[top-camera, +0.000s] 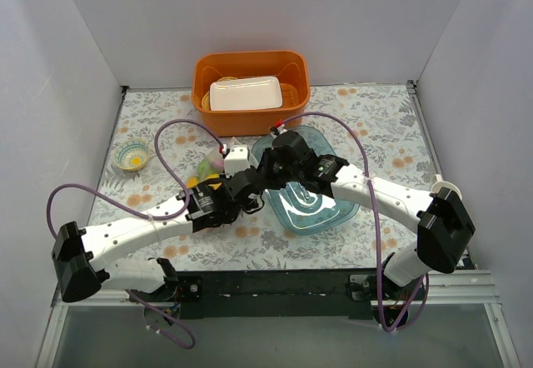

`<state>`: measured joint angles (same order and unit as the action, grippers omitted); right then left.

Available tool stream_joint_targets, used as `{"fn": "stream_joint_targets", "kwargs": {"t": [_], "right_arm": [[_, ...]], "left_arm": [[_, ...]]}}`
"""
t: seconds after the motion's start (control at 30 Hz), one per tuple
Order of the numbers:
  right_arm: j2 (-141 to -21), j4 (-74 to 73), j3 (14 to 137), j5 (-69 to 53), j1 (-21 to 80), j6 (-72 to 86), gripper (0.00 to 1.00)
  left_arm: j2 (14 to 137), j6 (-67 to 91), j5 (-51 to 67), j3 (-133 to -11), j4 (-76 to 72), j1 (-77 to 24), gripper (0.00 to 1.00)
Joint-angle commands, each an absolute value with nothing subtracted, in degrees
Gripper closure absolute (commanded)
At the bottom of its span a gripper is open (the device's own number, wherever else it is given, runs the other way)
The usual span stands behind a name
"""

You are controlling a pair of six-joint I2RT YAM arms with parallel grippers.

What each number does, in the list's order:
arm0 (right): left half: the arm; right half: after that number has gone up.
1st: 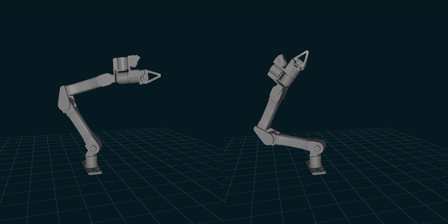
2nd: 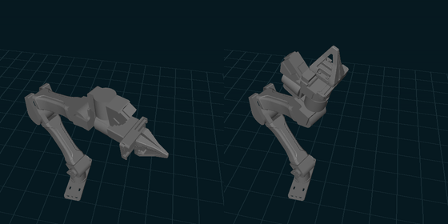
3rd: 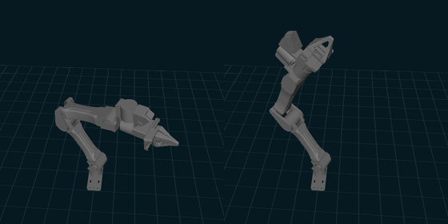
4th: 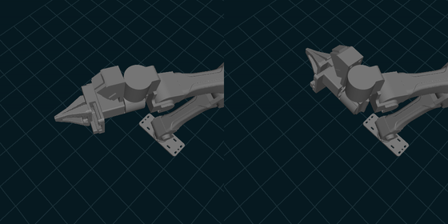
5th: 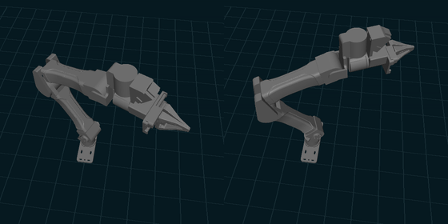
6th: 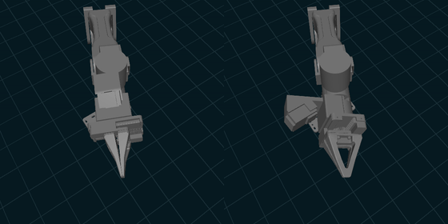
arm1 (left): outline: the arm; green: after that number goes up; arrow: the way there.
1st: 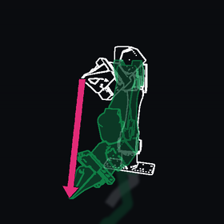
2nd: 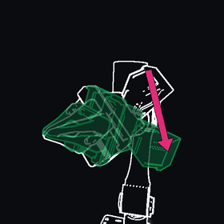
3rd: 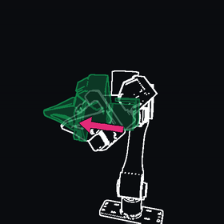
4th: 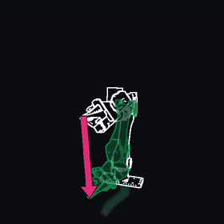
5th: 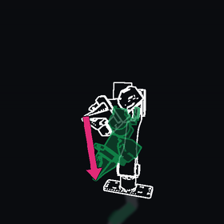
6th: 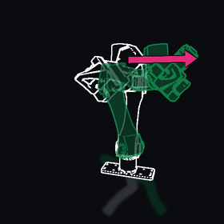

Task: Place the food in the zip-top bag and seal the zipper
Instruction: Zip the zipper food storage bag at the center of the board.

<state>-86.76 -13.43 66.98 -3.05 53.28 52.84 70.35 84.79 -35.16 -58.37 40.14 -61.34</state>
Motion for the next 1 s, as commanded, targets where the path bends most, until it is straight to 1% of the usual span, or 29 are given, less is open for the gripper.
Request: {"fn": "stream_joint_targets", "kwargs": {"t": [0.0,0.1,0.2,0.3,0.37,0.4,0.47,0.5,0.6,0.7,0.73,0.8,0.83,0.87,0.97], "right_arm": [[-85.3,-9.0,68.0,-8.3,55.4,54.8,0.99],[-85.5,-8.4,68.0,-8.8,55.3,55.2,0.99],[-85.8,-8.3,68.6,-9.1,55.3,55.5,0.99],[-85.7,-8.7,69.1,-8.9,55.3,55.4,0.99],[-85.6,-9.2,69.3,-8.4,55.3,55.2,0.99],[-85.8,-9.4,69.6,-8.4,55.3,55.1,0.99],[-85.8,-10.0,69.9,-8.2,55.3,54.8,0.99],[-85.9,-10.2,70.0,-8.1,55.3,54.7,0.99],[-86.0,-10.4,70.0,-8.2,55.3,54.6,0.99],[-86.0,-10.3,70.2,-8.3,55.3,54.6,0.99],[-86.0,-10.3,70.3,-8.4,55.3,54.6,0.99],[-86.0,-10.3,70.3,-8.4,55.3,54.6,0.99],[-86.0,-10.3,70.2,-8.3,55.3,54.6,0.99],[-86.0,-10.2,70.1,-8.3,55.3,54.6,0.99],[-86.0,-10.2,70.0,-8.3,55.3,54.6,0.99]], "left_arm": [[64.1,83.1,-37.9,-55.3,26.6,-61.9,0.76],[62.0,81.0,-38.5,-52.9,24.0,-62.0,0.77],[62.5,79.5,-39.6,-52.7,23.6,-62.5,0.81],[63.2,78.2,-40.5,-52.8,23.7,-62.8,0.82],[63.5,77.7,-40.9,-52.9,23.8,-62.8,0.81],[63.5,77.5,-41.0,-53.0,23.9,-62.9,0.78],[63.8,77.3,-41.4,-53.2,24.4,-63.0,0.76],[64.0,77.2,-41.7,-53.3,25.3,-63.1,0.74],[64.9,77.6,-42.7,-54.8,27.0,-63.2,0.74],[65.8,77.8,-43.1,-55.5,27.5,-63.3,0.78],[65.9,77.8,-43.2,-55.5,27.6,-63.3,0.84],[66.2,78.5,-44.0,-56.0,28.4,-63.3,0.92],[66.3,78.7,-44.5,-56.2,28.7,-63.3,0.99],[66.4,79.3,-44.7,-56.9,29.3,-63.4,1.00],[66.6,79.5,-45.6,-57.7,30.4,-63.3,1.00]]}}
